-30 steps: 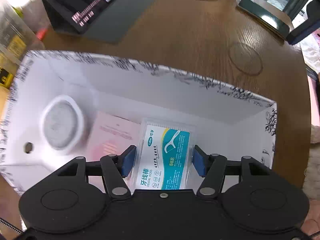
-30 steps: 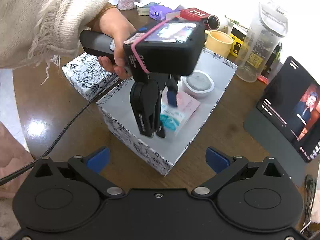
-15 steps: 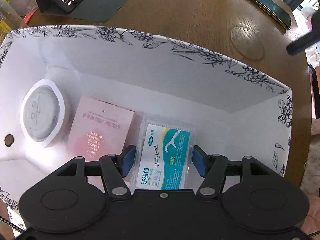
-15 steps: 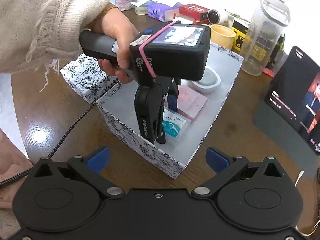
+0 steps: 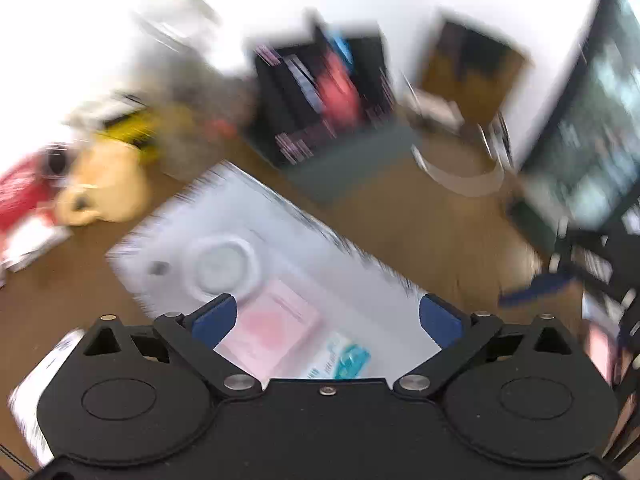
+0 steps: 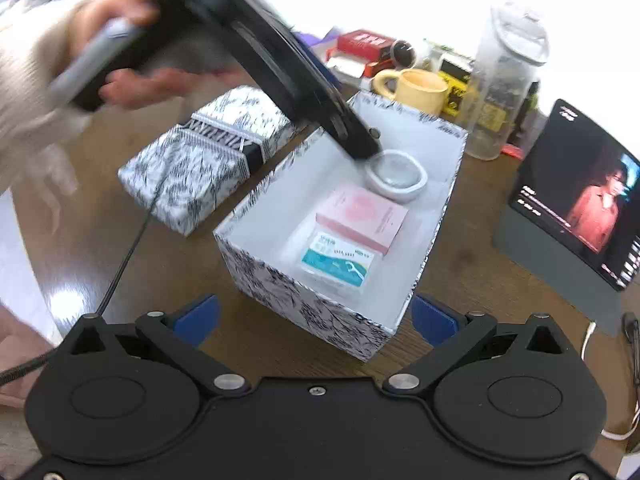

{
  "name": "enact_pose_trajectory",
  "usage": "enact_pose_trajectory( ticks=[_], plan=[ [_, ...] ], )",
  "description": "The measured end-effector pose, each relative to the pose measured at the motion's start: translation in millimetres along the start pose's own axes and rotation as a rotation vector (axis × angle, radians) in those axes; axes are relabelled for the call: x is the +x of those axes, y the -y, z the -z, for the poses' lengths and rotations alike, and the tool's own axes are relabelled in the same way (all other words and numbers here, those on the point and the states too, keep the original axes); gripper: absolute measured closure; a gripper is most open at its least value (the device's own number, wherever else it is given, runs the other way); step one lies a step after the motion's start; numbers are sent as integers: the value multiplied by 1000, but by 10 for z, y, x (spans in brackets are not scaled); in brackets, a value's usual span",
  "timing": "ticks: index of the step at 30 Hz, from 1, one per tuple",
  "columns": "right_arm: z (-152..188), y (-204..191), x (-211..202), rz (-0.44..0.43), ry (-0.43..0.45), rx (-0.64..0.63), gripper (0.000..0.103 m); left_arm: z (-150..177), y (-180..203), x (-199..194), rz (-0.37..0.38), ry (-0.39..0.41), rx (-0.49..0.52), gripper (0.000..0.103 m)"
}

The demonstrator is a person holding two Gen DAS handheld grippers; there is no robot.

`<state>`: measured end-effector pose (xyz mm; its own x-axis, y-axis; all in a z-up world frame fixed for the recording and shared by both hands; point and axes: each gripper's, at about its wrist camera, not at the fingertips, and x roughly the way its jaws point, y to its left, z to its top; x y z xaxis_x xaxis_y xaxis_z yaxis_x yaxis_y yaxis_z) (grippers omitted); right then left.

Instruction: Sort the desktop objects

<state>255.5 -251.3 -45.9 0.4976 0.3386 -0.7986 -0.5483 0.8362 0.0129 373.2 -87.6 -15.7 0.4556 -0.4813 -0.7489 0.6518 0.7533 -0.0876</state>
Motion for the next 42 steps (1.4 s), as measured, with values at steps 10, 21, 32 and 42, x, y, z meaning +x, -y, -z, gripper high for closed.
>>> enact_pose_trajectory(
  ticks=[10,21,32,42],
  plan=[
    [163,-334,-220,7,85,251,0,921,157,-1008,-278,237,-286,0],
    [280,-792,-231,20,109,369,0,1745,-51,-1438,-432,165,-549,0],
    [134,-1133,-81,-32,87,319,0,1941,-19,-1558,-460,128,-554,0],
    [48,-1259,36,-62,70,278,0,2074,-147,-1606,-484,112,-586,0]
  ],
)
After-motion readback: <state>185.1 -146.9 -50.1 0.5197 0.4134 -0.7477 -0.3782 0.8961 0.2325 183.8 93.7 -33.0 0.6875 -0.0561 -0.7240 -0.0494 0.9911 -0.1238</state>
